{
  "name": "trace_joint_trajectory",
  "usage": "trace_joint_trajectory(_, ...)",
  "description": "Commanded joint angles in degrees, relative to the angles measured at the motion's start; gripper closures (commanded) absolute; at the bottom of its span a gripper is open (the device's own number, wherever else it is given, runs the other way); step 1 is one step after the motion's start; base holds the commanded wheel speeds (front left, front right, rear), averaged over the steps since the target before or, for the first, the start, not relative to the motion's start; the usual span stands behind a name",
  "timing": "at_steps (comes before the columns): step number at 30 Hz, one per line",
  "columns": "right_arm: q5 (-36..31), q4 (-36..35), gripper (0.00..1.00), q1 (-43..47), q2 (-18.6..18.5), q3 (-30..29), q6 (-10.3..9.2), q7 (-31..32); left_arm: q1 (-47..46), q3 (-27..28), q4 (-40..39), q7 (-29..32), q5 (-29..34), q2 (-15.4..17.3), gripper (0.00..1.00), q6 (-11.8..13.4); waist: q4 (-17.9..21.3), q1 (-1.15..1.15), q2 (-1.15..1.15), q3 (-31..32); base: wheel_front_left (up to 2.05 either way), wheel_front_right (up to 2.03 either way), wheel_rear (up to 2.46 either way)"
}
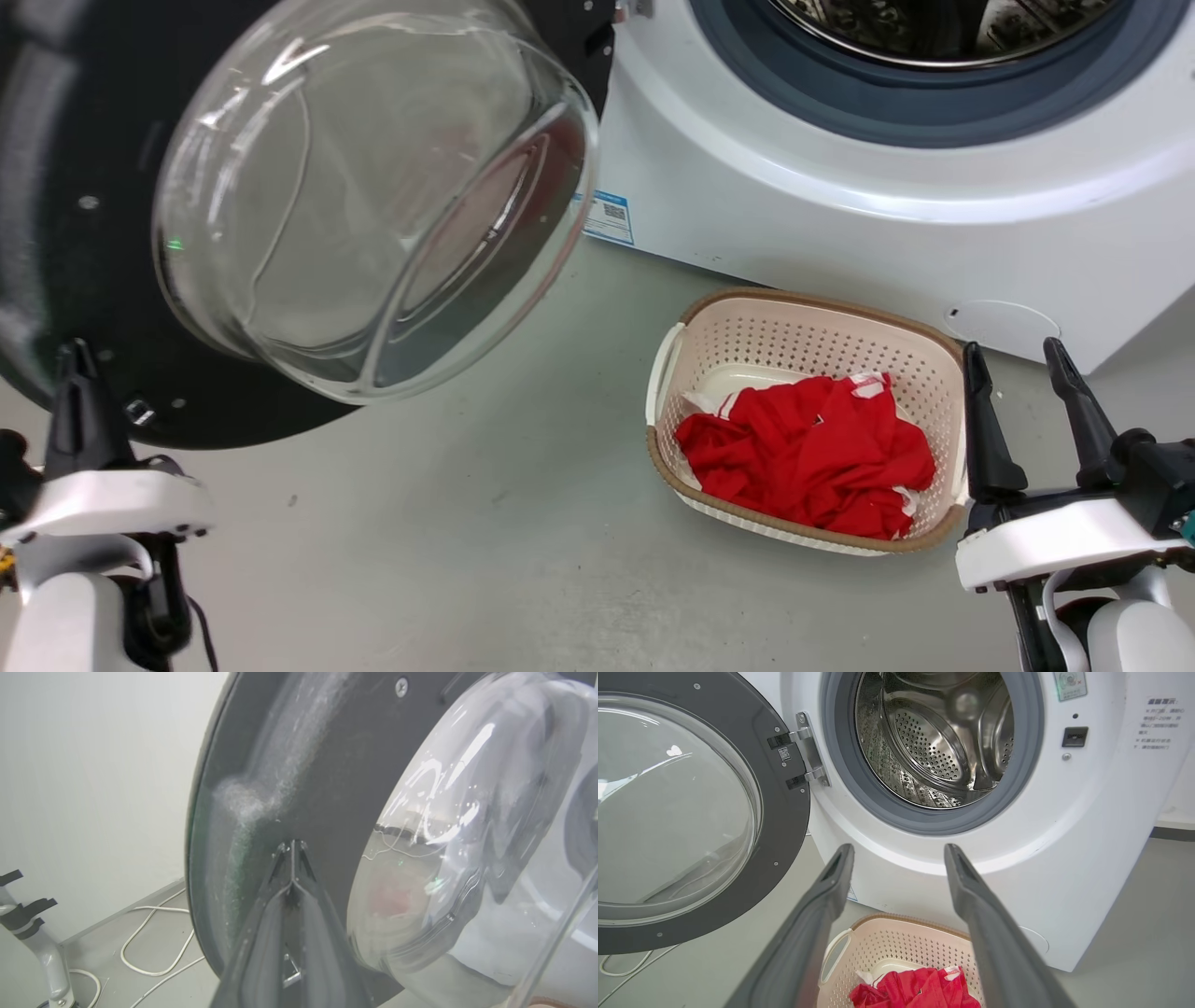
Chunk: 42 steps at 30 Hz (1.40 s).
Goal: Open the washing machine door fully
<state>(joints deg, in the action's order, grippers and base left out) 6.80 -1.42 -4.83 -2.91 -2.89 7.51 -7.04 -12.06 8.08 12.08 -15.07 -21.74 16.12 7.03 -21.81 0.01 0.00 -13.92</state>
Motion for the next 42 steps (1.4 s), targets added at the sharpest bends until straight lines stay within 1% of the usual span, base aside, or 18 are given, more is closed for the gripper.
trace_joint_trajectory(1,-0.2,0.2,0.0,-0.83,0.07,-0.13,-0.04,-0.35,-1.14,1.08,0.83,-0.11,0.47,0.39,1.0,-0.41,0.48,-0.01,0.0,-0.32,0.0,0.0,0.0)
trace_joint_trajectory(3,-0.15,0.43,0.0,-1.15,0.07,-0.12,-0.04,-0.54,-2.18,2.72,2.4,-0.11,1.11,0.37,1.0,-1.22,0.93,-0.01,0.0,-0.42,0.0,0.0,0.0)
trace_joint_trajectory(4,-0.1,0.53,0.0,-1.22,0.07,-0.08,-0.03,-0.68,-2.9,3.77,3.47,-0.11,1.23,0.98,1.0,-1.83,1.14,-0.01,0.0,-0.45,0.0,0.0,0.0)
trace_joint_trajectory(6,0.06,0.88,0.0,-1.17,0.07,0.07,-0.03,-0.93,-3.84,5.51,5.03,-0.12,1.56,1.23,1.0,-2.82,1.63,-0.01,0.0,-0.3,0.0,0.0,0.0)
trace_joint_trajectory(9,0.09,1.46,0.0,-0.73,0.07,0.09,-0.04,-1.53,-3.78,7.55,5.91,-0.13,2.83,0.57,1.0,-3.77,2.41,-0.01,0.0,0.48,0.0,0.0,0.0)
trace_joint_trajectory(12,0.54,2.28,0.0,-0.17,0.07,0.25,-0.04,-2.11,-1.61,8.93,4.65,-0.12,4.72,-0.77,1.0,-4.13,3.45,-0.01,0.0,1.71,0.0,0.0,0.0)
trace_joint_trajectory(17,1.91,3.67,0.0,0.42,0.08,0.59,-0.03,-3.48,3.4,9.88,-0.61,-0.13,7.87,-5.2,1.0,-4.64,5.2,-0.01,0.0,4.15,0.0,0.0,0.0)
trace_joint_trajectory(21,2.36,4.78,0.0,1.04,0.07,0.78,-0.04,-4.16,7.46,7.67,-4.88,-0.12,10.83,-9.03,1.0,-5.52,6.5,-0.01,0.0,6.14,0.0,0.0,0.0)
trace_joint_trajectory(25,2.11,5.42,0.0,1.66,0.08,1.15,-0.04,-4.73,10.09,4.64,-7.03,-0.12,12.96,-10.9,1.0,-6.57,8.26,-0.01,0.0,7.92,0.0,0.0,0.0)
trace_joint_trajectory(28,2.02,5.47,0.0,1.94,0.07,1.28,-0.04,-4.96,10.65,2.19,-7.76,-0.12,13.43,-11.83,1.0,-7.37,9.78,-0.01,0.0,8.84,0.0,0.0,0.0)
trace_joint_trajectory(29,1.91,5.42,0.0,2.02,0.08,1.31,-0.04,-4.95,10.46,1.4,-8.02,-0.12,13.52,-12.09,0.84,-7.5,10.31,-0.01,0.0,9.09,0.0,0.0,0.0)
trace_joint_trajectory(30,1.72,5.31,0.0,2.11,0.07,1.28,-0.04,-5.05,10.21,0.43,-8.07,-0.12,13.74,-12.31,0.57,-7.72,10.76,-0.01,0.0,9.32,0.0,0.0,0.0)
trace_joint_trajectory(31,1.5,5.2,0.0,2.2,0.08,1.32,-0.04,-5.04,9.84,-0.39,-8.13,-0.12,13.76,-12.49,0.04,-7.97,11.29,-0.01,0.0,9.53,0.0,0.0,0.0)
trace_joint_trajectory(32,1.29,5.07,0.0,2.36,0.08,1.4,-0.04,-5.0,9.36,-0.96,-8.06,-0.12,13.78,-12.51,0.0,-8.08,11.74,-0.01,0.0,9.7,0.0,0.0,0.0)
trace_joint_trajectory(42,-0.98,2.53,0.0,3.09,0.07,0.13,-0.03,-4.82,4.12,-7.56,-6.38,-0.12,15.8,-13.09,0.0,-8.73,17.0,-0.01,0.0,10.89,0.0,0.0,0.0)
